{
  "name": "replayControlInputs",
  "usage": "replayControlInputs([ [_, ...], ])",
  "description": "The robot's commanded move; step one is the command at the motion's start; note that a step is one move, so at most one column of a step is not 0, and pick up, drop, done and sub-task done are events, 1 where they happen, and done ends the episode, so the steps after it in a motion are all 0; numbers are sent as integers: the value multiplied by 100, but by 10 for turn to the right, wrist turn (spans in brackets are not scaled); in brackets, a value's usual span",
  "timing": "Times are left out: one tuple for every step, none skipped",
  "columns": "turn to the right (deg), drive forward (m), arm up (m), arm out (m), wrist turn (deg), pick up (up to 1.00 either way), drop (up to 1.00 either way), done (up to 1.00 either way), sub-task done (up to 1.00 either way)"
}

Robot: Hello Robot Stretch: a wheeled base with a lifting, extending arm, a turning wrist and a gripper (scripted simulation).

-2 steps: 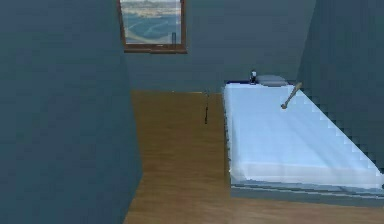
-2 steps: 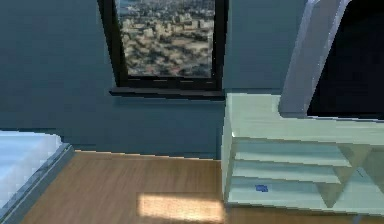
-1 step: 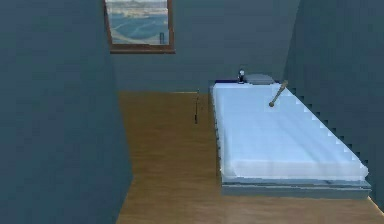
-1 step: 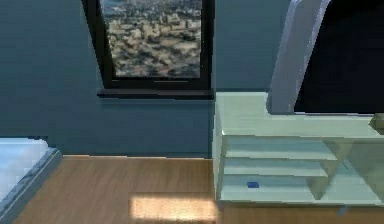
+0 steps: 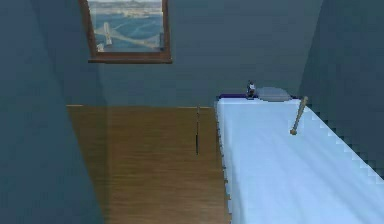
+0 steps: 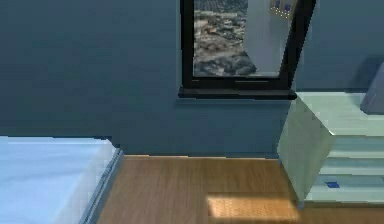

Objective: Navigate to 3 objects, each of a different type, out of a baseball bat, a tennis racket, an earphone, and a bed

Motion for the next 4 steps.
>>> replayControlInputs([
  [270, 0, 0, 0, 0, 0, 0, 0, 0],
  [0, 0, 0, 0, 0, 0, 0, 0, 100],
  [-330, 0, 0, 0, 0, 0, 0, 0, 0],
  [0, 90, 0, 0, 0, 0, 0, 0, 0],
])
